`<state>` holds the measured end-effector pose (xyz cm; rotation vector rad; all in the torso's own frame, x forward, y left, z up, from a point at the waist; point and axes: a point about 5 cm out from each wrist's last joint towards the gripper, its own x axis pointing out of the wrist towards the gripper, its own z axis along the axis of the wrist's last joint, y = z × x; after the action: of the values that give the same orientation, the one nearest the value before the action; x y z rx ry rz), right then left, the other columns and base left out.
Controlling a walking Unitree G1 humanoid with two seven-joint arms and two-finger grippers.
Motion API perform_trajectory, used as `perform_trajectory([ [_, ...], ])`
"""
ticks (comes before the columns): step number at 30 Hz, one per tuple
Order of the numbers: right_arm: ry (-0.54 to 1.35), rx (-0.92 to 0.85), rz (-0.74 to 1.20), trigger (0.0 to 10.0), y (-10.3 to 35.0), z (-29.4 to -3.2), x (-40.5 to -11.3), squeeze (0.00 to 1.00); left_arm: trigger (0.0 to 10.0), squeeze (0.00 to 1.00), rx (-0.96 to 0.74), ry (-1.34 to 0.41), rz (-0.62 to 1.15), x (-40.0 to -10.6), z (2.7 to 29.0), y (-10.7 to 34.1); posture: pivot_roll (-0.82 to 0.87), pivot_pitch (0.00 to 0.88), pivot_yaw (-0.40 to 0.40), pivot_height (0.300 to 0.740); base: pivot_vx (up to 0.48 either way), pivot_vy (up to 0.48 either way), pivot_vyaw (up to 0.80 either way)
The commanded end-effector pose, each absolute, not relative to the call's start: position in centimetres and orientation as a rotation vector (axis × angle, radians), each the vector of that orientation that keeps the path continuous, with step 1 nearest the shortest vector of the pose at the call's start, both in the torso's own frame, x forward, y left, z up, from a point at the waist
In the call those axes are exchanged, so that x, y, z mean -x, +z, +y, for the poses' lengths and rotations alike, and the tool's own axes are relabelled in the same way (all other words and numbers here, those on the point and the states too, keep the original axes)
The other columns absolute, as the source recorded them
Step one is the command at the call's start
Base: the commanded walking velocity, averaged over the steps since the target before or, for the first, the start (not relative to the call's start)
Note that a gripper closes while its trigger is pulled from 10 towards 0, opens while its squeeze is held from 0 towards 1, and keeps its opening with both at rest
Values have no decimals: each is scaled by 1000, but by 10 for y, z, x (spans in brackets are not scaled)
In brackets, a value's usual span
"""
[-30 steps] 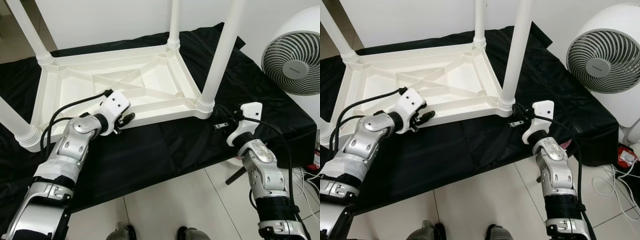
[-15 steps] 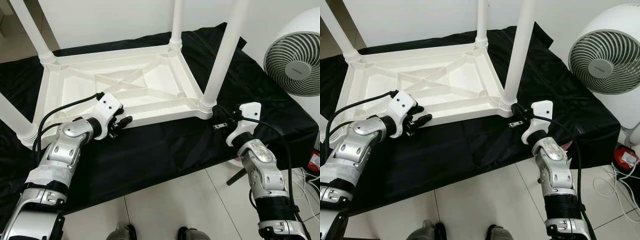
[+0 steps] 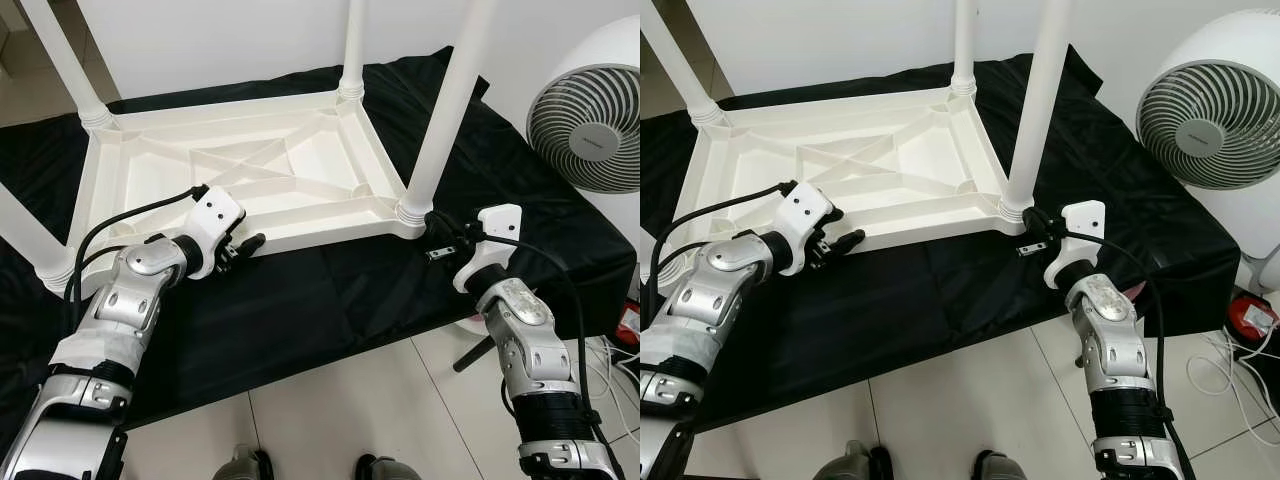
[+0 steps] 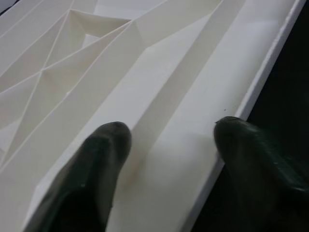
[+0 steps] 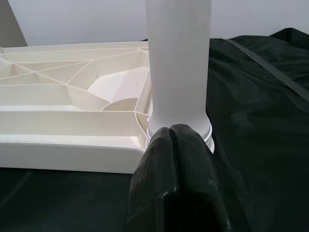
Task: Building children table
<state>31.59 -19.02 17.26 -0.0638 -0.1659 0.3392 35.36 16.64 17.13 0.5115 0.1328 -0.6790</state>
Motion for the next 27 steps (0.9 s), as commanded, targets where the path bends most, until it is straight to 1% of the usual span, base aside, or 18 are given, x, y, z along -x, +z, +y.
perform_trajectory([
  [1,347,79,-150,10000,170,-191,-316,0,10000,0,-559,-633,266,-352,178,146,-94,107,61,740,0,0,0],
  [6,345,87,-152,10000,171,-193,-316,0,10000,0,-547,-658,250,-353,180,151,-94,107,61,740,0,0,0],
  [11,335,87,-151,10000,171,-194,-316,0,10000,0,-351,-761,131,-347,173,173,-96,113,64,740,0,0,0],
  [14,334,87,-150,10000,170,-194,-315,0,10000,0,-302,-801,86,-343,170,180,-96,113,64,740,0,0,0],
  [21,340,104,-154,10000,171,-192,-315,0,10000,0,-323,-782,100,-343,173,174,-88,127,60,740,0,0,0],
  [27,338,107,-160,10000,174,-193,-316,0,10000,0,-353,-784,129,-342,170,166,-90,133,58,740,0,0,0],
])
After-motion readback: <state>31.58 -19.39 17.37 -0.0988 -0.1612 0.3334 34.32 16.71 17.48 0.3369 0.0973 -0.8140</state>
